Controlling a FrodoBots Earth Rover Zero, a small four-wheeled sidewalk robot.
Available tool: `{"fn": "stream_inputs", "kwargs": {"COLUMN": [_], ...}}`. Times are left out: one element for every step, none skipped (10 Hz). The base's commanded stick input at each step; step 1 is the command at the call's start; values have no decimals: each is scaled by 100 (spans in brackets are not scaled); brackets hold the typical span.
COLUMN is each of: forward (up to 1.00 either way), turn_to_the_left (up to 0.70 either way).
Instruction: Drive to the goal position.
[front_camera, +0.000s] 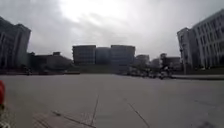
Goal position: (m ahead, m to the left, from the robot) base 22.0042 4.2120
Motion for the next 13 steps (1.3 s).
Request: {"fn": "stream_inputs", "kwargs": {"forward": [100, 100, 100, 100, 100, 100, 100, 100, 100, 100, 100, 100, 100], "turn_to_the_left": [0, 0, 0, 0, 0, 0, 0, 0, 0, 0, 0, 0, 0]}}
